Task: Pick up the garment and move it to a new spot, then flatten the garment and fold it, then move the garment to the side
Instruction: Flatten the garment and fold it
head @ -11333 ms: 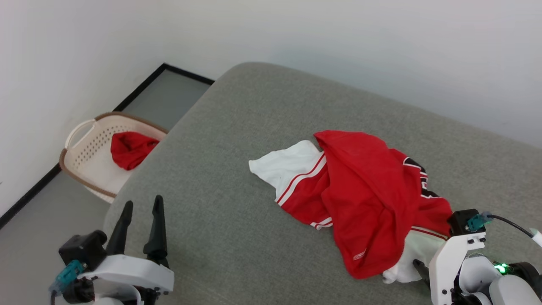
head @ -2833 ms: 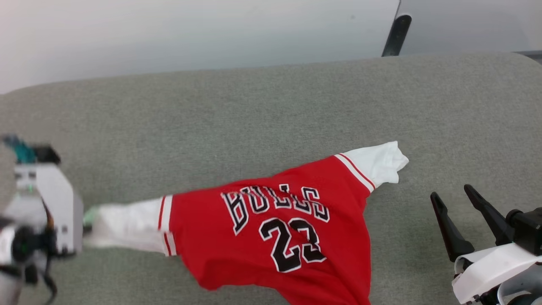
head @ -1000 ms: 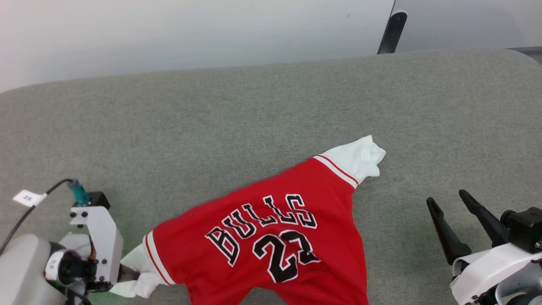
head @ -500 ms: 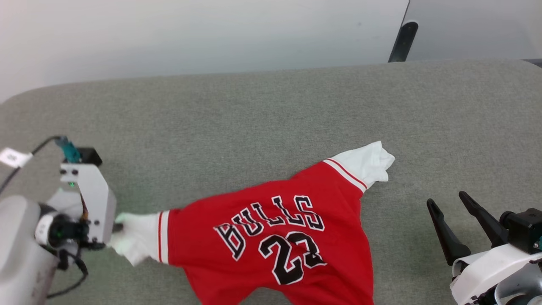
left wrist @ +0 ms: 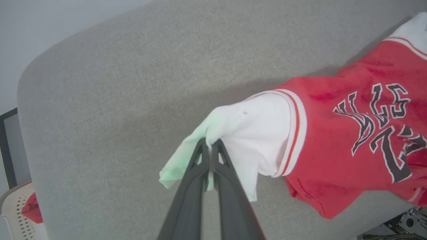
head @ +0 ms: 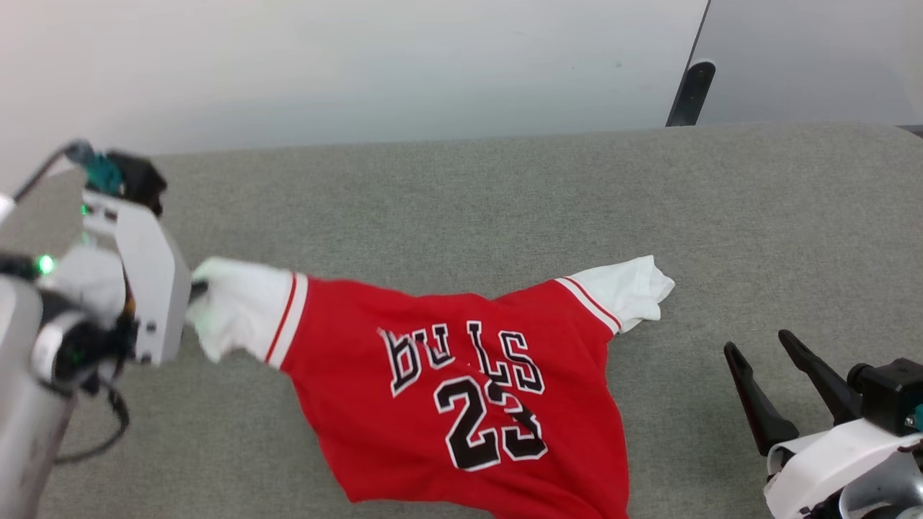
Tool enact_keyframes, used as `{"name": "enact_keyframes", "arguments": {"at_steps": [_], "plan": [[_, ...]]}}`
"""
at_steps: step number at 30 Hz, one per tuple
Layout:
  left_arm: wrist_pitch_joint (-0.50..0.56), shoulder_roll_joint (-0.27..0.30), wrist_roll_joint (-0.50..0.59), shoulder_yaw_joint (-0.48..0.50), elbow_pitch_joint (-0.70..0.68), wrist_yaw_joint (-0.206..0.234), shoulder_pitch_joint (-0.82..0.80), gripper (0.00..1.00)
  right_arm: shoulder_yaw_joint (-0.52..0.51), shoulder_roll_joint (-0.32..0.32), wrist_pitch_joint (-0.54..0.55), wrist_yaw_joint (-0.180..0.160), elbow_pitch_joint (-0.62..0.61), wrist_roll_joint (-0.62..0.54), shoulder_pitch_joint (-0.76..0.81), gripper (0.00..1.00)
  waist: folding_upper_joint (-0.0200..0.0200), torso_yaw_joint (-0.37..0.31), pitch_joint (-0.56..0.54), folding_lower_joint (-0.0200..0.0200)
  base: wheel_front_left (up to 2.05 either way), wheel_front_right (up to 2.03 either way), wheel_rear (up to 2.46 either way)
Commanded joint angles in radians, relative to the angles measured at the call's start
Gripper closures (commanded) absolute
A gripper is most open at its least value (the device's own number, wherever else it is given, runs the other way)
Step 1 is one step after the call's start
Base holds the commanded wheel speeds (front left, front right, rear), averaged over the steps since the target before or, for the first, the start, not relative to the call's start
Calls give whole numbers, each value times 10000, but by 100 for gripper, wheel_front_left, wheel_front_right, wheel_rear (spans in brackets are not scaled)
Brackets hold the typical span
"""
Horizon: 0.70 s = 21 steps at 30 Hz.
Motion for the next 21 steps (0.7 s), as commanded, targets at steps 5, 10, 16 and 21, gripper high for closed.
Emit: {"name": "enact_keyframes", "arguments": {"at_steps": [5, 10, 16, 21], "plan": [[466, 339, -582, 80, -815, 325, 1545, 100, -141, 58, 59, -15, -142, -80, 270, 0, -1, -5, 8, 0, 0, 0, 0], [602, 348, -1106, 214, -1280, 818, 3073, 100, -197, 115, 143, -15, -266, -120, 298, 0, -1, -2, 120, 0, 0, 0, 0], [716, 31, -1574, 138, -942, 1195, 4187, 100, -219, 170, 267, -15, -349, -186, 248, 0, -1, 32, 185, 0, 0, 0, 0], [511, -395, -1964, 274, -360, 1401, 4394, 88, -171, 239, 355, -15, -350, -188, 205, 0, -1, 71, 213, 0, 0, 0, 0]]}}
